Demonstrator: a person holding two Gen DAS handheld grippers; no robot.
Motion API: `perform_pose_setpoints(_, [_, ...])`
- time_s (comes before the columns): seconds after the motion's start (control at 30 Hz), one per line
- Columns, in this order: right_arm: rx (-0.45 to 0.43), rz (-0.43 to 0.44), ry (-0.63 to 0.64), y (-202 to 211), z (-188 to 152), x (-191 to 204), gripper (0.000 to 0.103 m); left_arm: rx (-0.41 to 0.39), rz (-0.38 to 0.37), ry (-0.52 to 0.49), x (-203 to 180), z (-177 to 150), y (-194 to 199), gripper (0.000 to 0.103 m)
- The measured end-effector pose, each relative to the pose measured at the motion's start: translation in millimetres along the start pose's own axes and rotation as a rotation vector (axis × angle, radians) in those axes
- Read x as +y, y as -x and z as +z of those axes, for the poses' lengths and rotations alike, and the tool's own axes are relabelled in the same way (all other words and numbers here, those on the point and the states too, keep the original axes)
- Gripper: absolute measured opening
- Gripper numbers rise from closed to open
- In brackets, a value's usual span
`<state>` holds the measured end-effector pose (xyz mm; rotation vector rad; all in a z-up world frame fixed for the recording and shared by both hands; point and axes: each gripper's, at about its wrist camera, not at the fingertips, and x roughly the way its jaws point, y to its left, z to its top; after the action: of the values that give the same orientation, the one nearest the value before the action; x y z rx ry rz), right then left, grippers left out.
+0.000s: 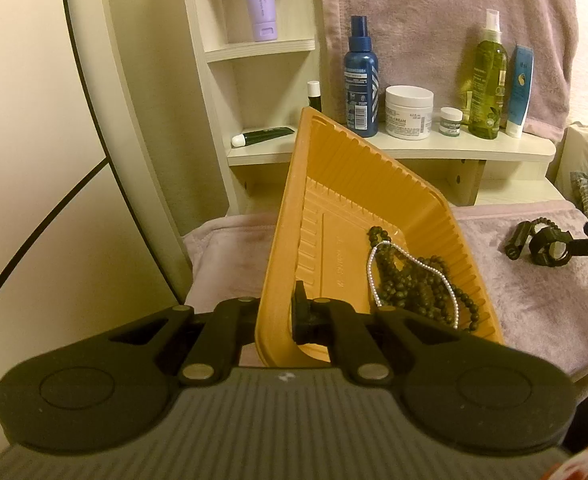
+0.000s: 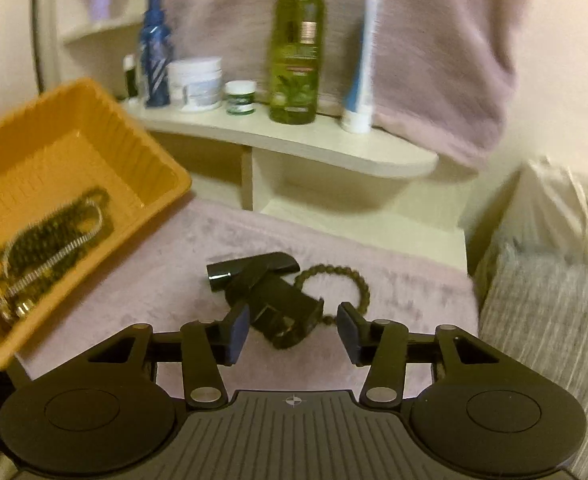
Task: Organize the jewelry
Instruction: 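Move the right gripper back to the black watch and grasp its strap, then lift the black watch with the right gripper and carry it over the tray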
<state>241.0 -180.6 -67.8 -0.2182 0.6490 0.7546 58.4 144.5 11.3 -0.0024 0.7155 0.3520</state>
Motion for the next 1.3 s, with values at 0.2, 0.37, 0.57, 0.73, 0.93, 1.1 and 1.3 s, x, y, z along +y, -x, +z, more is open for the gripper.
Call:
perform_pose_setpoints(0.2, [0.031, -0.024, 0.265, -17, 7, 19, 0.049, 0.000, 0.000, 0.002, 1, 0, 0, 0.005])
perform_pose_setpoints(0.37, [0.088, -0.068, 0.387, -36, 6, 26, 0.049, 0.001, -0.001, 0.005, 1, 0, 0, 0.005])
perform_pose_setpoints(0.57, [0.073, -0.074, 0.488, -38, -1, 38, 0.026, 0.003, 0.000, 0.004, 2, 0, -1, 0.005])
perform_pose_setpoints(0.73, [0.032, -0.100, 0.486, -33, -6, 37, 0.011, 0.004, 0.000, 0.006, 2, 0, -2, 0.005])
perform_pose_setpoints(0.93, [0.001, -0.119, 0.411, -13, -4, 24, 0.003, 0.002, -0.003, 0.006, 4, 0, -2, 0.005])
perform_pose_setpoints(1.1, [-0.009, -0.107, 0.340, 5, -5, 15, 0.002, -0.001, -0.003, 0.003, 2, 0, -1, 0.005])
perform_pose_setpoints(1.3, [-0.028, -0.106, 0.291, 20, -11, 14, 0.002, -0.002, -0.003, 0.000, 1, 0, 0, 0.005])
